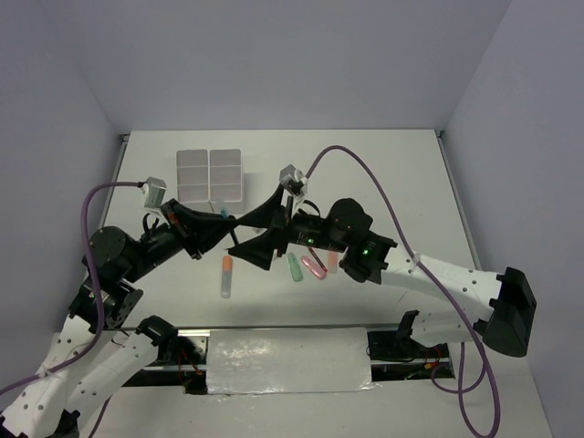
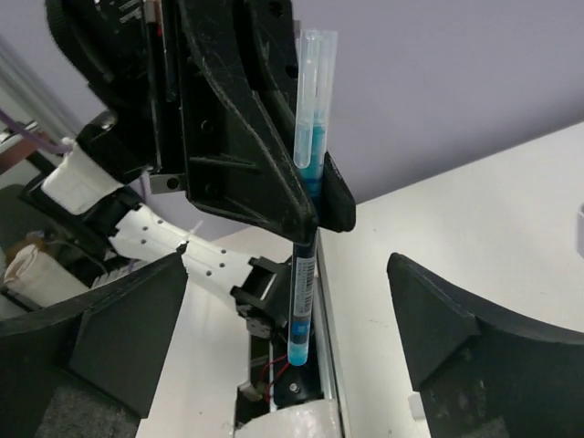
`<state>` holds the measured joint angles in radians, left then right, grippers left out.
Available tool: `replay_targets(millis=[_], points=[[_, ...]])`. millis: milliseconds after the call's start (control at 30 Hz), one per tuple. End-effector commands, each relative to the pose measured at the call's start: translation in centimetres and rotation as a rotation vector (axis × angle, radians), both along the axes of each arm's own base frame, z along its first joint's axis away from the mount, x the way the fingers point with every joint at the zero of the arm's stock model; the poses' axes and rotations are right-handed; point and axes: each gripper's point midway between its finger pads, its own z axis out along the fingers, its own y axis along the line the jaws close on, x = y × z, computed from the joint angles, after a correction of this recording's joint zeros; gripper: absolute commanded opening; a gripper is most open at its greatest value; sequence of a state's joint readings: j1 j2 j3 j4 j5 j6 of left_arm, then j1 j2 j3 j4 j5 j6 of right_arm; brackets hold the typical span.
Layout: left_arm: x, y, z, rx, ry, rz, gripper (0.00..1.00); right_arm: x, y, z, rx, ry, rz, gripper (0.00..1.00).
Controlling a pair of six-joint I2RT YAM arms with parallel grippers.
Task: Sort the stationery into containers
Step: Close the pen cap on the pen, then place the pen in the storage box.
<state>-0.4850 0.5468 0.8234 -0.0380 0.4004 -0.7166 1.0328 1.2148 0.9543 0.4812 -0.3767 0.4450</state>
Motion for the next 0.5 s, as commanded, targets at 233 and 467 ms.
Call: replay_targets(millis=[233, 467], points=[[12.3, 8.5, -2.3, 0.153, -0.034, 0.756, 0.0, 5.2, -11.3, -5.3, -0.055, 0.097, -0.436, 1.0], [25.1, 11.0, -4.7, 0.428, -0.126, 1.101, 0.0, 2.0, -13.9, -3.0, -0.01, 0.032, -0.395, 1.0]])
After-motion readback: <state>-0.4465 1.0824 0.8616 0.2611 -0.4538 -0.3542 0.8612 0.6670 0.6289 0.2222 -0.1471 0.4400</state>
